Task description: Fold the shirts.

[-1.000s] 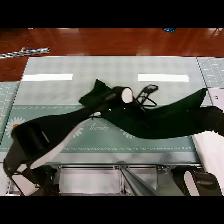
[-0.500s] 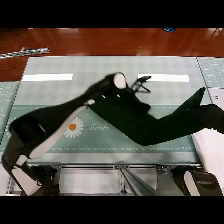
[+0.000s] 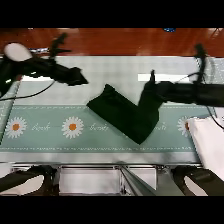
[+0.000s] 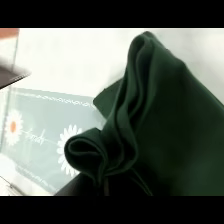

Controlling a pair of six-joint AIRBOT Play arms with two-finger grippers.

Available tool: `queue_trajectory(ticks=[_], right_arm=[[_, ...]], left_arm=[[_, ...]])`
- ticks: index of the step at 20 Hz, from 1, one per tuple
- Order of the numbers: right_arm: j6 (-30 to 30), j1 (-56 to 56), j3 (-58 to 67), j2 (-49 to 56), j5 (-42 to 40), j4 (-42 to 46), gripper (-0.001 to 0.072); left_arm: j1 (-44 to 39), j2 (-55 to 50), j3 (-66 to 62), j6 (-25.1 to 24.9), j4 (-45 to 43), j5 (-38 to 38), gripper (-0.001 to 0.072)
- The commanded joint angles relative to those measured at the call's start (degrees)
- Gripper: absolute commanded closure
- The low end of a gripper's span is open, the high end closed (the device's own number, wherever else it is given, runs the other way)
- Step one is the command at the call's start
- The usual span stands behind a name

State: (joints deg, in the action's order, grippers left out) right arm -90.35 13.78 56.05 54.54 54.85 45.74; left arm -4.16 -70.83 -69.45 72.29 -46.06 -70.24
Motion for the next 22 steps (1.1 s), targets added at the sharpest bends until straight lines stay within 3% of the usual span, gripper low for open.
queue_trajectory(ticks=[1,5,8,10,15,18,22], right_arm=[[2.05,8.28,8.68,18.18,-7.48,-1.77,0.0688],[2.51,11.74,20.06,34.25,-6.75,-4.13,0.0688],[2.49,13.49,24.24,41.33,-6.84,-7.3,0.0667],[2.62,13.7,24.3,43.41,-6.78,-9.22,0.0309],[3.69,8.33,24.3,39.26,4.46,-8.74,0.0297],[1.51,0.83,24.28,28.92,14.49,0.68,0.0298],[-9.64,-3.5,20.65,8.24,22.29,32.79,0.0297]], left_arm=[[11.8,16.26,14.01,-2.91,-0.04,0.33,0.0688],[15.67,26.97,23.78,-2.84,0.02,1.18,0.0688],[15.47,28.37,26.82,-2.82,0.07,1.18,0.0688],[15.5,28.17,28.15,-2.84,0.04,1.92,0.0688],[15.58,27.82,28.74,-2.82,0.04,8.26,0.0687],[15.56,27.82,28.7,-2.14,0.09,9.44,0.0687],[15.56,27.82,28.72,-2.16,0.09,9.51,0.0688]])
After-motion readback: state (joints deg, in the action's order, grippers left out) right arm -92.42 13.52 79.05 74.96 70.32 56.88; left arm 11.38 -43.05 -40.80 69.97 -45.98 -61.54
